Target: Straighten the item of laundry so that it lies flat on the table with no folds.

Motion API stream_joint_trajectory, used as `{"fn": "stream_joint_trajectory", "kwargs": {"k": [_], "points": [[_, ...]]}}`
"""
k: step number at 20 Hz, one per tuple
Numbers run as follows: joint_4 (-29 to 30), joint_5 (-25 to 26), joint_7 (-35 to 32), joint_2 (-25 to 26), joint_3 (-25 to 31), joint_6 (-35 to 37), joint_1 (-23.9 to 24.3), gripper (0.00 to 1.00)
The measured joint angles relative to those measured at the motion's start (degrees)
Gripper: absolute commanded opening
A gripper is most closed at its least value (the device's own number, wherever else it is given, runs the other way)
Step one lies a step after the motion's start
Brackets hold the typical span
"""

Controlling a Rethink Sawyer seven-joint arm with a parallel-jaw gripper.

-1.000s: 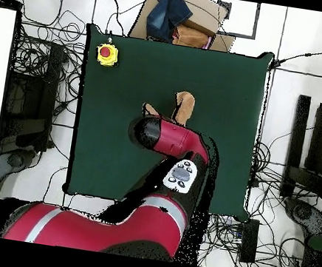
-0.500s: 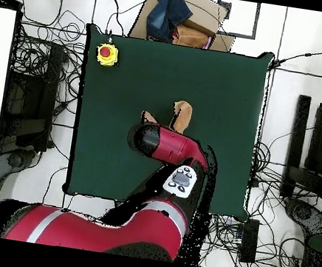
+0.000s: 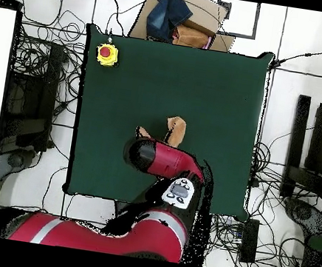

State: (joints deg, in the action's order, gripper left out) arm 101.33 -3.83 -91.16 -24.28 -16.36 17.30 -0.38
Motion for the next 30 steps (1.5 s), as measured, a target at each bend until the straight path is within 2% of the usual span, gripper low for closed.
{"fn": "stream_joint_trajectory", "kwargs": {"k": [30], "points": [[1.0, 0.0, 0.0, 0.4, 1.7, -4.4, 0.0, 0.00]]}}
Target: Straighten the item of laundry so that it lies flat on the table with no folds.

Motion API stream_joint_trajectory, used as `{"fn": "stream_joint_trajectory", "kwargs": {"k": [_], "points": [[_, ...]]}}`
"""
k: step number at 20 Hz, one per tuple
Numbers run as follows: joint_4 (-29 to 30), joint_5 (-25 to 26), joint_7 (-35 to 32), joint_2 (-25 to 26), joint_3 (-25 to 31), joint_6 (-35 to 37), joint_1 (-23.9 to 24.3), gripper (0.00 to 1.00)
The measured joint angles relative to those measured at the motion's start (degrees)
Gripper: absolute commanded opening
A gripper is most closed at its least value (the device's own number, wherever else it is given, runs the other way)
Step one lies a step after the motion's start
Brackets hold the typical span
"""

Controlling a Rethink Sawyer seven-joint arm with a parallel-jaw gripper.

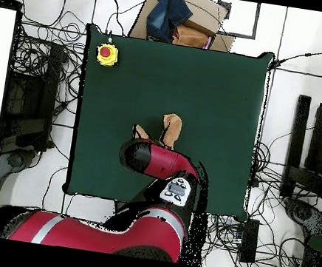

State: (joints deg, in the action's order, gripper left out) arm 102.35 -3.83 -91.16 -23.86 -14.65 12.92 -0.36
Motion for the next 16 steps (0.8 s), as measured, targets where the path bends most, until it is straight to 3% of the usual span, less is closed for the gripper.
{"fn": "stream_joint_trajectory", "kwargs": {"k": [7, 8, 16], "points": [[0.0, 0.0, 0.0, 0.0, 0.0, -0.4, 0.0, 0.00], [0.0, 0.0, 0.0, 0.0, 0.0, -0.4, -0.1, 1.00], [0.0, 0.0, 0.0, 0.0, 0.0, -0.4, -0.1, 1.00]]}}
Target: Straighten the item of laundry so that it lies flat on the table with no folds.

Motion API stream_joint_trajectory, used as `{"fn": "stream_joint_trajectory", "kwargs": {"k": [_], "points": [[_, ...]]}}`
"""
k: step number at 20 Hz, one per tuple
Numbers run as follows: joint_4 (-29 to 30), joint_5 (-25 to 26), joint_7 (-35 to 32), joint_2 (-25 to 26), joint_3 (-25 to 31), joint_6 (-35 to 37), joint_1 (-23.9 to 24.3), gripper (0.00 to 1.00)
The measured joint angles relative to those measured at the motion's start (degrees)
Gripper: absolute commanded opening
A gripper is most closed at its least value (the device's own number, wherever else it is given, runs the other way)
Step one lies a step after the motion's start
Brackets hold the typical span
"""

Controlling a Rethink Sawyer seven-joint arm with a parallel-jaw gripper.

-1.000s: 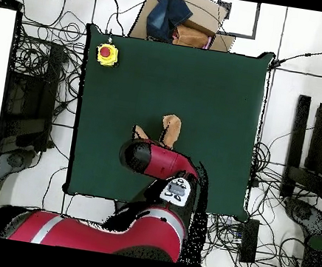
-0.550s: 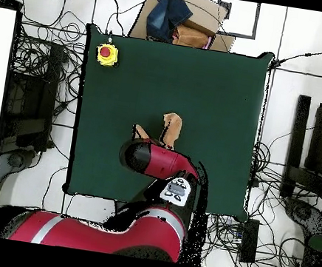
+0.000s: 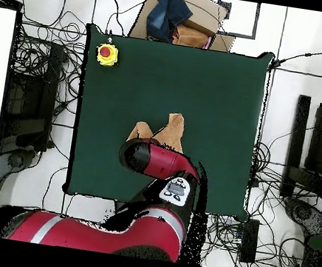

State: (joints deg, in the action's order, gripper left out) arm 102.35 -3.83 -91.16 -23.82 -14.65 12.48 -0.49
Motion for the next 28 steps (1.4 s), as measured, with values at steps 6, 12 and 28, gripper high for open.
{"fn": "stream_joint_trajectory", "kwargs": {"k": [6, 12, 28], "points": [[0.0, 0.0, 0.0, 0.0, 0.0, -0.4, 0.0, 1.00], [0.0, 0.0, 0.0, 0.5, 0.0, -0.6, -0.5, 1.00], [-0.3, -4.3, 0.0, 8.5, -0.4, -12.0, -6.1, 1.00]]}}
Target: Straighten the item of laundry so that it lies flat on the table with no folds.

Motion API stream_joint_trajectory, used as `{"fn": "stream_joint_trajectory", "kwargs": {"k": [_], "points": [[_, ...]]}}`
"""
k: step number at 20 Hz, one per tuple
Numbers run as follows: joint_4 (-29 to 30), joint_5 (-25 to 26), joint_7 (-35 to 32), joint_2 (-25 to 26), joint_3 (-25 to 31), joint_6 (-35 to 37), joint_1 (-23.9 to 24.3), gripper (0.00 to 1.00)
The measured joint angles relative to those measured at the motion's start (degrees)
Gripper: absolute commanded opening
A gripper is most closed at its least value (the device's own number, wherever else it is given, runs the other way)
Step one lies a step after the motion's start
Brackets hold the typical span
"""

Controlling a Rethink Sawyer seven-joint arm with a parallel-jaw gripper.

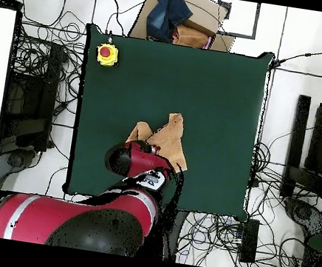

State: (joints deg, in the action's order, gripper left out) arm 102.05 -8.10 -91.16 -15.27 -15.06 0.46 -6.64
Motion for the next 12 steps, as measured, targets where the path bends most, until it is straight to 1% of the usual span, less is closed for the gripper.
{"fn": "stream_joint_trajectory", "kwargs": {"k": [12], "points": [[0.0, -2.4, 0.0, 0.9, 0.0, -0.4, 0.0, 1.00]]}}
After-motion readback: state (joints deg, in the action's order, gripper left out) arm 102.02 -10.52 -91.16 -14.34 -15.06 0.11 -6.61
